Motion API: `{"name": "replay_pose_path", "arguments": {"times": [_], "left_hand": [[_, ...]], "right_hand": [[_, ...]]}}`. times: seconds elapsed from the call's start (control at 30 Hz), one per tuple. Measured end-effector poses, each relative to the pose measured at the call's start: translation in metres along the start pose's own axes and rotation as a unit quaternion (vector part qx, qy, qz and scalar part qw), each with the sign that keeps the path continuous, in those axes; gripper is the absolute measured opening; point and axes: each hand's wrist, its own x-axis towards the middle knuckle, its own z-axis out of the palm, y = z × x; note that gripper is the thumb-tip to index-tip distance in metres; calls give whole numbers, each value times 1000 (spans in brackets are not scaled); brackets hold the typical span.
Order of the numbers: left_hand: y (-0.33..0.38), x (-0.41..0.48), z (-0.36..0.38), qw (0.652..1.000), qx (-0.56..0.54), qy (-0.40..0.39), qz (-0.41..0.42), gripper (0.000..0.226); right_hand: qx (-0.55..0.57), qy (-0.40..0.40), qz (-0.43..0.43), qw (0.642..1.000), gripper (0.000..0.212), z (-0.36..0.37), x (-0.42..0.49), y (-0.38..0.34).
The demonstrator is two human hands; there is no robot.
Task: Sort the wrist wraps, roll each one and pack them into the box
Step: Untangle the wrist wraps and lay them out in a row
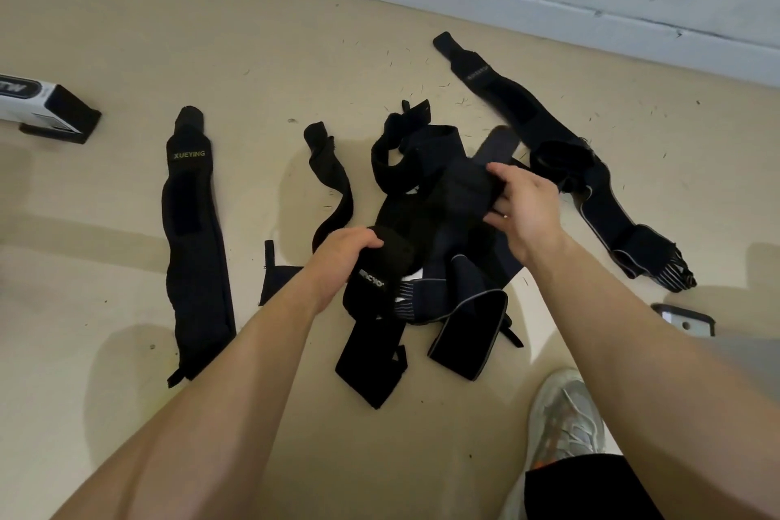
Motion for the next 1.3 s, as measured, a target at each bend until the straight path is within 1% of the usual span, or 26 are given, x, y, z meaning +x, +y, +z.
{"name": "replay_pose_path", "arguments": {"times": [0.03, 0.07, 0.1, 0.17, 0.2, 0.23, 0.27, 0.3, 0.37, 0.43, 0.53, 0.6, 0.63, 0.7, 0.77, 0.83, 0.9, 0.97, 1.03, 1.07, 1.1, 1.13, 1.17, 1.23, 1.3], "left_hand": [[0, -1, -2, 999, -5, 38, 16, 24], [0, -2, -5, 996, -21, 82, 30, 17], [0, -3, -9, 991, -34, 126, 40, 17], [5, -6, -12, 983, -30, 168, 72, 16], [10, -8, -11, 980, -17, 173, 92, 15], [15, -10, -8, 978, -9, 177, 113, 14], [20, -12, -3, 975, -6, 179, 130, 14], [24, -13, 2, 972, -5, 184, 144, 14], [30, -18, 13, 973, -21, 176, 150, 15], [32, -23, 22, 976, -45, 162, 140, 16], [31, -25, 29, 976, -61, 147, 146, 20], [32, -27, 30, 975, -74, 145, 150, 21], [31, -27, 30, 975, -77, 146, 152, 22], [31, -27, 29, 973, -77, 154, 153, 21], [31, -24, 27, 970, -75, 177, 148, 20], [32, -22, 27, 966, -65, 205, 145, 19], [33, -22, 30, 963, -47, 221, 146, 18], [35, -20, 31, 964, -34, 220, 146, 19], [36, -17, 32, 966, -31, 213, 144, 19], [36, -15, 31, 967, -33, 209, 141, 19], [36, -13, 30, 969, -34, 205, 136, 18], [35, -11, 29, 970, -40, 200, 131, 18], [33, -9, 28, 972, -47, 195, 125, 18], [30, -7, 25, 973, -63, 188, 118, 17], [29, -6, 24, 974, -71, 183, 114, 19]], "right_hand": [[15, 37, -6, 999, 14, -3, 2, 1], [9, 70, -16, 997, 15, -6, 3, 2], [-13, 91, -27, 995, 23, -9, 4, 2], [-45, 96, -44, 993, 43, -11, 2, 2], [-48, 88, -48, 994, 49, -10, -2, 2], [-53, 79, -49, 994, 51, -9, -5, 3], [-60, 71, -55, 994, 47, -5, -8, 3], [-78, 63, -68, 993, 39, -1, -13, 4], [-134, 52, -130, 981, 24, 12, -26, 3], [-191, 39, -191, 962, 25, 27, -41, 3], [-215, -49, -228, 948, 14, 49, -69, 4], [-211, -111, -222, 945, 11, 59, -83, 2], [-187, -151, -203, 949, 10, 60, -88, 1], [-110, -242, -140, 954, 19, 58, -93, -1], [-58, -292, -64, 953, 27, 55, -92, 4], [-41, -303, -21, 952, 32, 56, -87, 10], [-43, -309, -8, 950, 38, 59, -84, 14], [-51, -287, -2, 957, 41, 62, -83, 15], [-26, -254, 36, 966, 41, 62, -79, 16], [-12, -258, 47, 965, 43, 61, -76, 19], [-15, -273, 45, 961, 47, 60, -75, 19], [-42, -286, 35, 957, 50, 58, -75, 17], [-83, -293, 20, 952, 47, 57, -76, 14], [-152, -292, -21, 944, 29, 56, -78, 10], [-222, -282, -67, 931, 22, 54, -76, 11]]}}
